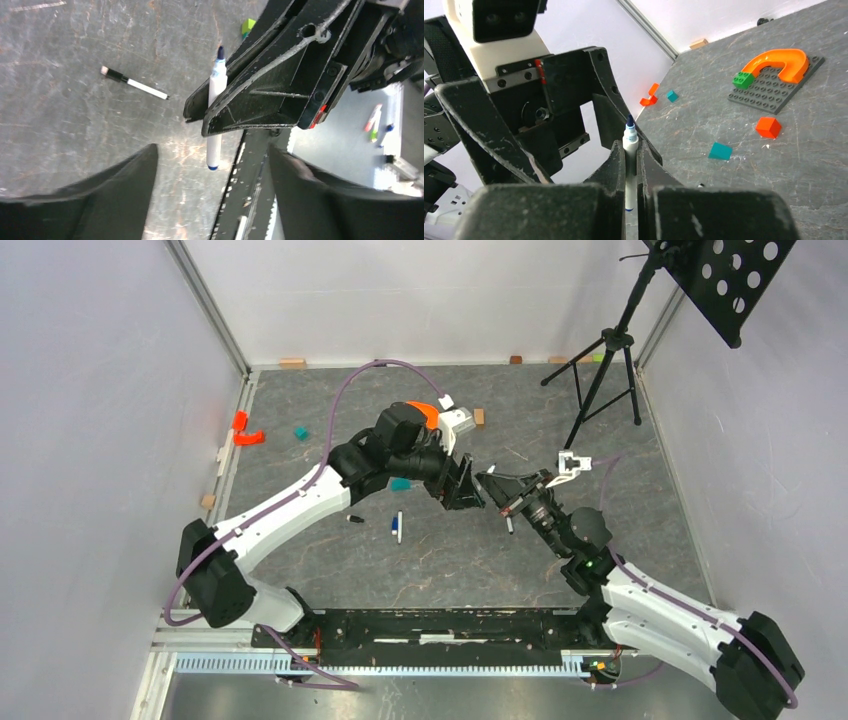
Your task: Insert the pens into the pen caps
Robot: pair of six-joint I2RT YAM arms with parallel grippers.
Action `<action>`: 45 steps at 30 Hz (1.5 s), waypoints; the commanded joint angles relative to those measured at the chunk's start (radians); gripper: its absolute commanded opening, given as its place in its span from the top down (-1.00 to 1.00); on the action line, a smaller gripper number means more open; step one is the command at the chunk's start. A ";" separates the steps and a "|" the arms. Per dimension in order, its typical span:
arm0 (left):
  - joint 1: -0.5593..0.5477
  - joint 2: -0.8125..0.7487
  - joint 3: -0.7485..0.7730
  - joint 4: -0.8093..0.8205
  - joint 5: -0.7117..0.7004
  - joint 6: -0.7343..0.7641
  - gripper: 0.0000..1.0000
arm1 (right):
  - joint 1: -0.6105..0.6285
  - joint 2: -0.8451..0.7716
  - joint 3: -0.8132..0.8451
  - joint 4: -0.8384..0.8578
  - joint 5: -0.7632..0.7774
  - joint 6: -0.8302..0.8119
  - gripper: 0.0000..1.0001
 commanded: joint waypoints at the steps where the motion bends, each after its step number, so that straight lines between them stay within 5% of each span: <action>1: -0.004 -0.061 -0.018 0.030 0.002 0.022 -0.95 | 0.004 -0.073 0.058 -0.067 0.073 -0.058 1.00; 16: -0.009 -0.079 -0.065 0.148 0.160 -0.010 -0.42 | 0.005 -0.130 0.089 -0.102 0.015 0.017 1.00; 30: -0.011 -0.085 -0.085 0.182 0.069 -0.041 0.17 | 0.034 -0.074 0.065 -0.027 -0.021 0.053 1.00; 34: -0.011 -0.094 -0.090 0.179 0.023 -0.038 0.95 | 0.041 -0.069 0.062 -0.021 -0.018 0.050 1.00; 36: -0.012 -0.103 -0.096 0.178 -0.002 -0.036 0.95 | 0.041 -0.075 0.059 -0.012 -0.021 0.031 1.00; 38: -0.012 -0.110 -0.097 0.178 0.000 -0.033 0.95 | 0.040 -0.086 0.060 -0.020 -0.021 -0.003 0.35; 40: -0.011 -0.118 -0.097 0.181 0.001 -0.033 0.95 | 0.041 -0.097 0.055 -0.042 -0.010 -0.024 -0.04; 45: -0.012 -0.128 -0.103 0.189 0.009 -0.033 0.96 | 0.042 -0.077 0.049 -0.059 -0.015 -0.058 -0.02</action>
